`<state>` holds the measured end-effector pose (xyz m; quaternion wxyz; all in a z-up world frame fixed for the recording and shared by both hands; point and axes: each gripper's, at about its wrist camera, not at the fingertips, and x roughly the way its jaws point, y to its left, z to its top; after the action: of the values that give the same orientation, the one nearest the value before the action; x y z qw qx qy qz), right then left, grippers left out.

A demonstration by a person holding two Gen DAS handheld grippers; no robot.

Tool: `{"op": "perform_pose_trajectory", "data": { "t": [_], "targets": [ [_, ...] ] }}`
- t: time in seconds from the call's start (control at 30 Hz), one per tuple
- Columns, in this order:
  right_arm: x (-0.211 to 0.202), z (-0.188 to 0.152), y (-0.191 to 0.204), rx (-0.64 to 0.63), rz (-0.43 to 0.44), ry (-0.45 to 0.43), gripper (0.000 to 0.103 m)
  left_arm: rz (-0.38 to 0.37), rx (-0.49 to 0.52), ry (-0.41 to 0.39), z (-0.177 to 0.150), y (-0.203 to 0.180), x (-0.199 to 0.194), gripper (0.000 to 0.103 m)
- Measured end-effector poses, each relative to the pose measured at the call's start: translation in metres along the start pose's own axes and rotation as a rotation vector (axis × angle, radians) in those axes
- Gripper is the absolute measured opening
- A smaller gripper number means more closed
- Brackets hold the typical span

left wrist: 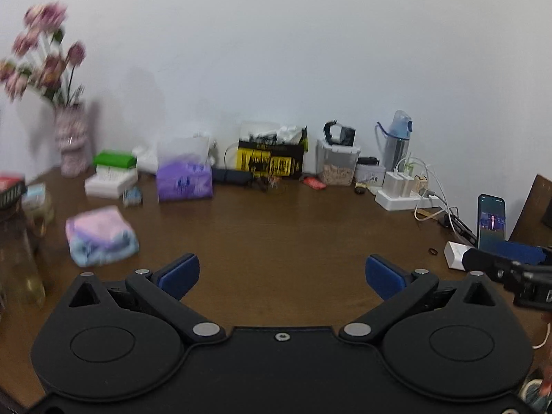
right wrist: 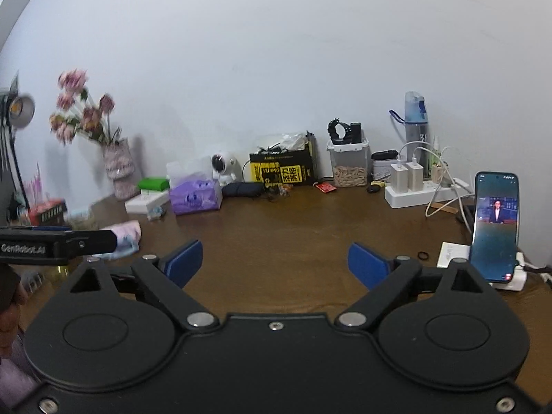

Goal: Fold clothes

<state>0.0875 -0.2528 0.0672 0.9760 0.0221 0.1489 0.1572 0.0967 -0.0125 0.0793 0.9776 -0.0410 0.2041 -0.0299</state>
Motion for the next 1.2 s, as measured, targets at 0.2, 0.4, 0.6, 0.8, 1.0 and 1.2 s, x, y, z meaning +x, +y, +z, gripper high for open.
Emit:
{"op": "perform_pose_trajectory", "data": {
  "t": [0.2,0.4,0.6,0.8,1.0,1.2],
  "targets": [
    [-0.028,-0.031,0.022,-0.061,-0.020,-0.007,0.096,0.007,0.091,-0.092,-0.062,-0.004,-0.040,0.103],
    [-0.055,-0.061,0.044,-0.121,-0.041,-0.013,0.096,0.019,0.066,-0.085,-0.092,0.009,-0.066,0.103],
    [-0.065,-0.095,0.052,-0.046,-0.044,0.043,0.096,0.009,0.008,-0.069,-0.100,0.011,-0.075,0.103],
    [-0.061,-0.101,0.058,-0.068,-0.033,0.079,0.096,0.021,0.004,0.000,-0.126,0.020,-0.075,0.103],
    [-0.060,-0.114,0.059,-0.052,-0.038,0.053,0.096,0.039,-0.054,-0.026,-0.138,0.027,-0.073,0.103],
    [-0.053,-0.136,0.052,-0.017,-0.051,0.085,0.096,0.090,-0.032,-0.099,-0.154,0.024,-0.073,0.103]
  ]
}}
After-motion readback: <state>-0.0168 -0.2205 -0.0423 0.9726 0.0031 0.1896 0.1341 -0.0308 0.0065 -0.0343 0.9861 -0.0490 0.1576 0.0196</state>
